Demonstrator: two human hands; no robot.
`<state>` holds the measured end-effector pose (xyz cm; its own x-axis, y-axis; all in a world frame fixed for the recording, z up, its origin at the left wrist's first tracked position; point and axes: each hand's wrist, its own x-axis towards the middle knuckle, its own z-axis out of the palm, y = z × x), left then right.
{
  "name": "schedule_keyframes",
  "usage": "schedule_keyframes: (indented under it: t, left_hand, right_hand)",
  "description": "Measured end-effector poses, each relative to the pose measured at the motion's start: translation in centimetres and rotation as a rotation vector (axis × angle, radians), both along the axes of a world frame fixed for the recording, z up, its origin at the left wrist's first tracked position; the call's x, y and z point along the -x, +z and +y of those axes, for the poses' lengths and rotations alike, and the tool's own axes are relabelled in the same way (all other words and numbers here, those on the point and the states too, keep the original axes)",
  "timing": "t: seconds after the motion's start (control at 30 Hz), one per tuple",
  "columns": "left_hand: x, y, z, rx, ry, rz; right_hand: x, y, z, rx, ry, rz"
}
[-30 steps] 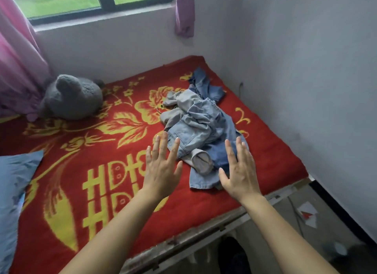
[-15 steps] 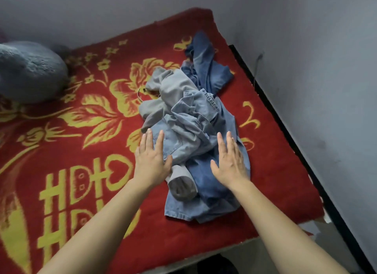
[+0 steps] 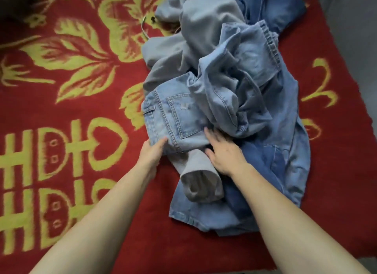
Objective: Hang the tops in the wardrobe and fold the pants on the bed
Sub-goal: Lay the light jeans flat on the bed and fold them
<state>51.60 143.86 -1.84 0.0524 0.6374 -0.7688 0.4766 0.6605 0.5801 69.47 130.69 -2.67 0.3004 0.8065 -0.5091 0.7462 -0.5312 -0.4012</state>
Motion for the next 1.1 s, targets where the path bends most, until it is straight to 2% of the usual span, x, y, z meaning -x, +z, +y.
schedule_keyframes:
  t: [0.07,0.2,0.27,0.33,0.4,0.47,0.5,0.53,0.6,0.63,0.7,0.8,0.9,1.03,1.1]
  left_hand:
    - [0.9,-2.0,-0.1,-0.071,-0.034,-0.059]
    - [2.4,-3.5,-0.4,-0.126,0.041,-0.163]
    - [2.1,-2.6,-0.9,-0.314,-0.105,-0.060]
    - [1.8,-1.1,-2.0,-0.608,-0.390,0.159]
    - [1.7,1.0,-3.4,-0.783,-0.609,0.231]
    - [2.0,3.1,-4.7,-0.891,-0.733,0.180]
    - [2.4,3.6,-5.2,-0.930,-0.775,0.150]
    - [2.8,4.0,-5.8,-0.968,-0.818,0.130]
    - [3.5,4.5,-6.9,-1.012,-0.884,0.088]
    - [3.8,4.5,-7.3,-1.001,-0.887,0.074]
    - [4.8,4.1,-8.1,-0.852,-0.825,0.080]
    - [6.7,3.2,-8.4,-0.573,-0.702,0.083]
    - [7.3,3.7,-8.7,-0.345,-0.573,-0.007]
    - [5.8,6.2,-9.2,-0.397,-0.417,-0.116]
    - [4.0,7.2,-9.5,-0.292,-0.403,-0.161]
  right_hand:
    - [-0.4,-1.1,0.3,0.016,0.021,-0.035]
    - [-0.8,-0.6,1.1,0.065,0.029,-0.039]
    - [-0.6,0.7,2.4,0.157,0.031,-0.015]
    - [0.2,2.6,4.1,0.205,-0.046,0.058]
    - [1.4,5.3,5.1,0.063,-0.298,0.201]
    - [2.8,7.6,4.9,-0.245,-0.616,0.368]
    - [3.7,8.5,4.4,-0.376,-0.691,0.430]
    - [4.6,9.4,4.1,-0.435,-0.694,0.466]
    - [5.6,10.1,3.9,-0.420,-0.588,0.417]
    - [5.5,9.8,3.9,-0.416,-0.570,0.351]
    - [5.1,8.9,3.6,-0.428,-0.659,0.303]
    - [5.3,7.2,0.6,-0.308,-0.862,0.411]
    - [6.7,6.7,-4.1,-0.180,-0.888,0.456]
    - [8.0,5.7,-10.3,0.007,-0.809,0.533]
    - [8.7,5.4,-13.0,0.045,-0.813,0.674]
